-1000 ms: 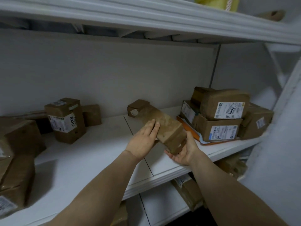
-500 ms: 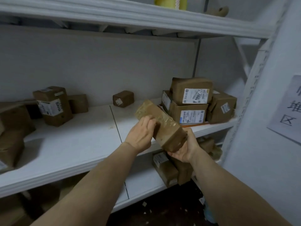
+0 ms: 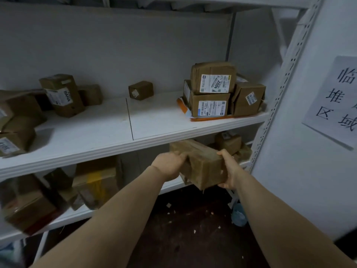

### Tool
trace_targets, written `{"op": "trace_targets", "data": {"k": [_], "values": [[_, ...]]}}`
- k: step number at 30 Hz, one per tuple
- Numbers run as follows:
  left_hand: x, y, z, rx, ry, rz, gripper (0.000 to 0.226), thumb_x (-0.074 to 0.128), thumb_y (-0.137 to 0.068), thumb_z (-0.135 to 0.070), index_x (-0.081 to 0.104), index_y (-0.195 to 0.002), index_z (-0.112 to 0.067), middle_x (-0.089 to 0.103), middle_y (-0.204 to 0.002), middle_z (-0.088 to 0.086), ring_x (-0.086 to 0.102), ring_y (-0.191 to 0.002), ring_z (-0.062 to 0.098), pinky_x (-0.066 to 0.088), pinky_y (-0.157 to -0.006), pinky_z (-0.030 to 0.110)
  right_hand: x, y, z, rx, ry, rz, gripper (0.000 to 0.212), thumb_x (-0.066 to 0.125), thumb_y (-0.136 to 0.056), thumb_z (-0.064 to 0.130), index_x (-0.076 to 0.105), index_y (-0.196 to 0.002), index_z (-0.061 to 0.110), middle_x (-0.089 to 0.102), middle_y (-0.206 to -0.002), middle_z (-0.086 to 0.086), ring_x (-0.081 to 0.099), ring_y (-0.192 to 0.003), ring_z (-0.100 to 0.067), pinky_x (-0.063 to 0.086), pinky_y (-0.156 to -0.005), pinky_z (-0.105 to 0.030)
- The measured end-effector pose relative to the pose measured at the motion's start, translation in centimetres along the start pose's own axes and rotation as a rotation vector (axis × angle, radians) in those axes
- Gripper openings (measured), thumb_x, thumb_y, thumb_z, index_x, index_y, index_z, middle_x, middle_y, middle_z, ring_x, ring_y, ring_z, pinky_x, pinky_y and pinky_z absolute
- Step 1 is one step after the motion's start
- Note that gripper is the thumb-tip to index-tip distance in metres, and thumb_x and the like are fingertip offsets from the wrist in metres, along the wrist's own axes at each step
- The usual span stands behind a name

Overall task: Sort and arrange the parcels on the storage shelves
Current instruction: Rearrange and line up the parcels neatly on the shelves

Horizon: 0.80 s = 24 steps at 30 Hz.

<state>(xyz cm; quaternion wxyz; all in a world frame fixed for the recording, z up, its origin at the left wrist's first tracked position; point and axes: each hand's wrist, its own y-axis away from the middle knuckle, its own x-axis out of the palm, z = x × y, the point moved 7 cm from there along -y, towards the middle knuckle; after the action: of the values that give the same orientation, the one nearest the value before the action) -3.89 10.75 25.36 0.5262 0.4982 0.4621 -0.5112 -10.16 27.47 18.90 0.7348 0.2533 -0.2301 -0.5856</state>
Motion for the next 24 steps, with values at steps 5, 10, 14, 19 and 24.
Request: {"op": "trace_targets", "data": {"k": [5, 10, 14, 19, 24], "values": [[5.1, 0.8, 1.3, -0.147, 0.011, 0.177, 0.037, 0.044, -0.092, -0.009, 0.053, -0.128, -0.016, 0.056, -0.127, 0.006, 0.054, -0.115, 0.026, 0.046, -0.084, 0.036, 1.3, -0.7, -1.9, 0.053, 0.237, -0.002, 0.025, 0.064, -0.078, 0.039, 0.059, -0.093, 0.019, 0.060, -0.099, -0.005, 0.055, -0.087, -0.021, 0.044, -0.070, -0.031], [9.9, 1.9, 4.0, -0.232, 0.083, 0.372, 0.037, 0.045, -0.094, -0.015, 0.044, -0.132, -0.011, 0.051, -0.130, 0.010, 0.050, -0.119, 0.027, 0.043, -0.093, 0.037, 6.3, -4.1, -3.4, -0.021, 0.453, 0.080, 0.058, 0.067, -0.079, 0.021, 0.047, -0.133, 0.026, 0.051, -0.123, -0.005, 0.051, -0.090, -0.020, 0.042, -0.062, -0.029], [13.4, 0.7, 6.8, -0.239, 0.150, 0.449, 0.048, 0.045, -0.095, -0.016, 0.034, -0.142, -0.012, 0.047, -0.137, 0.011, 0.047, -0.125, 0.028, 0.042, -0.099, 0.038, 9.8, -8.2, -4.2, -0.132, 0.587, 0.003, 0.092, 0.078, -0.063, 0.029, 0.035, -0.144, 0.037, 0.041, -0.136, -0.009, 0.049, -0.113, -0.027, 0.054, -0.089, -0.039], [17.4, -2.9, 10.6, -0.243, 0.202, 0.519, 0.061, 0.047, -0.093, -0.010, 0.022, -0.149, -0.011, 0.041, -0.144, 0.014, 0.041, -0.131, 0.029, 0.038, -0.106, 0.039, 13.9, -13.7, -4.2, -0.203, 0.856, -0.089, 0.070, 0.073, -0.066, 0.042, 0.042, -0.128, 0.041, 0.038, -0.131, -0.011, 0.042, -0.117, -0.033, 0.034, -0.107, -0.046], [21.2, -7.5, 14.0, -0.252, 0.234, 0.558, 0.073, 0.046, -0.091, -0.004, 0.009, -0.153, -0.013, 0.037, -0.146, 0.014, 0.033, -0.135, 0.029, 0.037, -0.103, 0.038, 16.8, -19.3, -3.8, -0.309, 0.975, -0.194, 0.050, 0.072, -0.076, 0.044, 0.048, -0.117, 0.031, 0.037, -0.132, -0.008, 0.032, -0.124, -0.030, 0.026, -0.106, -0.039]]}}
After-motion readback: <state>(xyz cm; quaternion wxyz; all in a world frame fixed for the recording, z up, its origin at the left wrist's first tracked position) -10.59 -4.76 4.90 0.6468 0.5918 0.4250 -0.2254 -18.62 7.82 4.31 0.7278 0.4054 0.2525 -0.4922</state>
